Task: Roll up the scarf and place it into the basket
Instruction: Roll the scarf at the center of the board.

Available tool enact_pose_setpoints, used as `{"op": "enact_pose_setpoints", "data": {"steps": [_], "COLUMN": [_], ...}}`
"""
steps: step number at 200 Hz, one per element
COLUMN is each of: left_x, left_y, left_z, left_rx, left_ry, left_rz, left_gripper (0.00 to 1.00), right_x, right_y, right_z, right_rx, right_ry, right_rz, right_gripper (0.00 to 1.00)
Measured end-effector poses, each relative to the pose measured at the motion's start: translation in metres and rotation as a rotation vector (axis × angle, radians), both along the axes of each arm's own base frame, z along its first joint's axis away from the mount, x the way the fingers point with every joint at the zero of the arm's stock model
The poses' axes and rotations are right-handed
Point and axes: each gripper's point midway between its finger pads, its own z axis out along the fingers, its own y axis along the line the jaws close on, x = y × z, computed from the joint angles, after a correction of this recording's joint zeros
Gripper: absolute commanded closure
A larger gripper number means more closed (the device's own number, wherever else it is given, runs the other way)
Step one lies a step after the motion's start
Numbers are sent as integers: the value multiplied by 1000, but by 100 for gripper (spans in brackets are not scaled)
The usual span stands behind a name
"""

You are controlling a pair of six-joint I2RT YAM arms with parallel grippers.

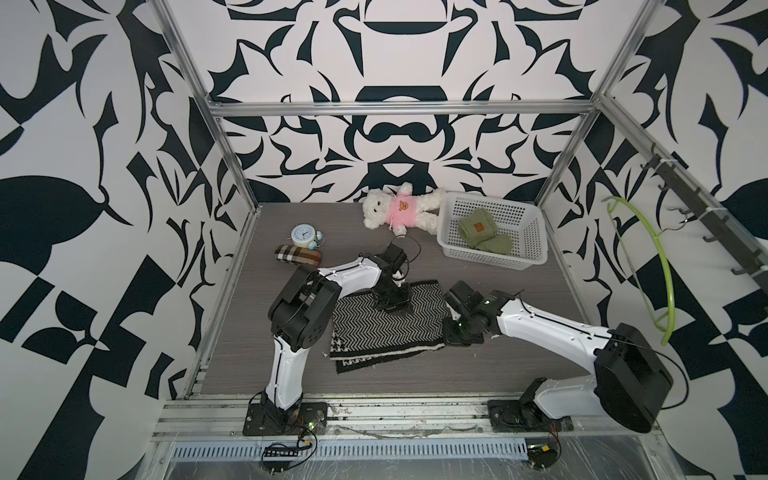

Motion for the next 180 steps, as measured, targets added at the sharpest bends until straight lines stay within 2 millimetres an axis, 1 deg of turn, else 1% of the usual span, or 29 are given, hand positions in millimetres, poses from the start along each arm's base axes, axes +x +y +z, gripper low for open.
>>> {"op": "enact_pose_setpoints", "data": {"steps": [5, 8, 20, 35, 42, 61, 84, 96, 104, 114, 148, 160, 180], "left_x": [0, 0, -1, -1, -1, -2, -3, -3, -3, -3, -3, -3, -5], "left_y": [-1, -1, -2, -3, -3, -3, -3, -4, -3, -3, -3, -3, -1], "left_z": [0, 0, 0, 0, -1, -2, -2, -2, -2, -2, -2, -2, -2], "left_rx": [-2, -4, -7, -9, -10, -15, -19, -22, -23, -24, -26, -27, -30], "left_ry": [1, 1, 0, 0, 1, 3, 4, 5, 5, 4, 1, 0, -2], "left_rz": [0, 0, -1, 0, -1, -1, 0, 2, 3, 4, 7, 9, 9], "left_gripper": [71, 71, 71, 71, 71, 71, 71, 71, 71, 71, 71, 71, 71], "right_x": [0, 1, 3, 8, 14, 38, 71, 81, 85, 89, 89, 88, 84], "right_y": [2, 2, 2, -3, -7, -19, -21, -20, -19, -20, -23, -22, -20], "right_z": [0, 0, 1, 5, 8, 23, 42, 43, 39, 30, -3, -12, -23], "right_rx": [0, -2, -6, 1, 6, 22, 55, 61, 62, 61, 61, 66, 81], "right_ry": [2, 3, 4, 2, -2, -34, -83, -86, -77, -56, 37, 57, 85], "right_rz": [4, 6, 10, -1, -20, -67, -76, -66, -54, -48, -33, -26, -18], "right_gripper": [76, 71, 59, 57, 55, 55, 55, 56, 57, 59, 67, 73, 88]}}
